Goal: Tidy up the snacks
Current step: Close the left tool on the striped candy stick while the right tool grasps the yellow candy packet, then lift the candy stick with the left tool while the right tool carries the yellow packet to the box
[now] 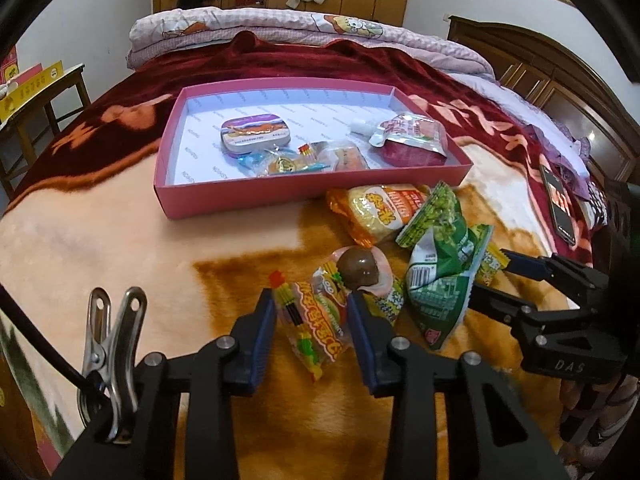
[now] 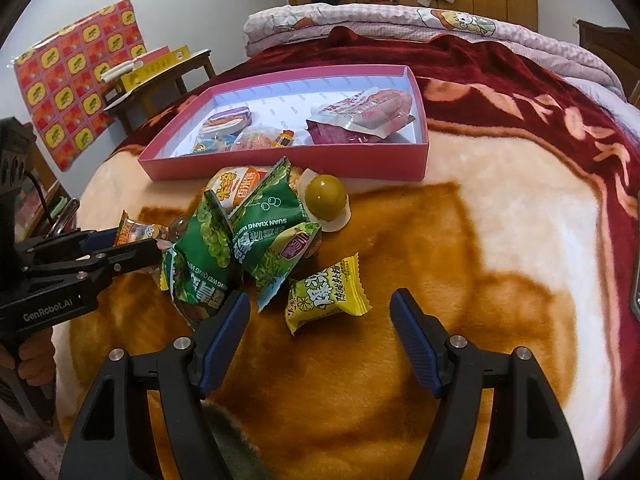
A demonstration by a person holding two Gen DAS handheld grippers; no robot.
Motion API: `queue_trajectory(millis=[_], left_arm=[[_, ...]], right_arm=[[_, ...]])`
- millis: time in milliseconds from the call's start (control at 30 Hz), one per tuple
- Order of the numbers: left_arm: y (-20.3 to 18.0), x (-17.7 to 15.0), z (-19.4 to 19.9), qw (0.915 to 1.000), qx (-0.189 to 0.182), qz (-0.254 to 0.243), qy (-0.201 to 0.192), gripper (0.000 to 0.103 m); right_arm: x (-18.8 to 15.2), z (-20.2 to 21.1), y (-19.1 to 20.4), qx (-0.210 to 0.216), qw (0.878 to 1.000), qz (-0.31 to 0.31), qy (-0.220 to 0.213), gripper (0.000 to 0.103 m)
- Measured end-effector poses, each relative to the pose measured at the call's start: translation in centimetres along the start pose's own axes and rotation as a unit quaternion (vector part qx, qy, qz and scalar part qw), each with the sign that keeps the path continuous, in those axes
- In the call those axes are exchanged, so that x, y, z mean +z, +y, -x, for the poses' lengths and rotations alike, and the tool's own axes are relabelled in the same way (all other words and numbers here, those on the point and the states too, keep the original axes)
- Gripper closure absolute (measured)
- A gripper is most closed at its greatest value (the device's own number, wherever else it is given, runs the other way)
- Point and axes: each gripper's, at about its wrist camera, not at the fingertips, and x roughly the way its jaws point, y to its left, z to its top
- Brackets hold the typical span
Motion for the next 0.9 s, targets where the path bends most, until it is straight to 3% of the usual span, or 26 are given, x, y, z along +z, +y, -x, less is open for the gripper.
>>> queue_trajectory(millis=[300,533,900], left_arm=[[0.5,0.2,1.0,0.9999,0.005,0.007,-0.013,0.067],[0.7,0.3,1.1,0.9998,0.008,0.008,-0.014,0.07],[0.9,0.2,1.3,0.9998,0.008,0.009,-0.016,0.072]], right_arm=[[0.2,0.3,-0.9,0.011,0.999,-0.03,-0.003,0.045],[0.2,0.5,-1.2,0.013,0.999,-0.044,-0.008,0.066],[0.0,0.9,-0.9,0.018,0.999,-0.041,-0.014,0.072]])
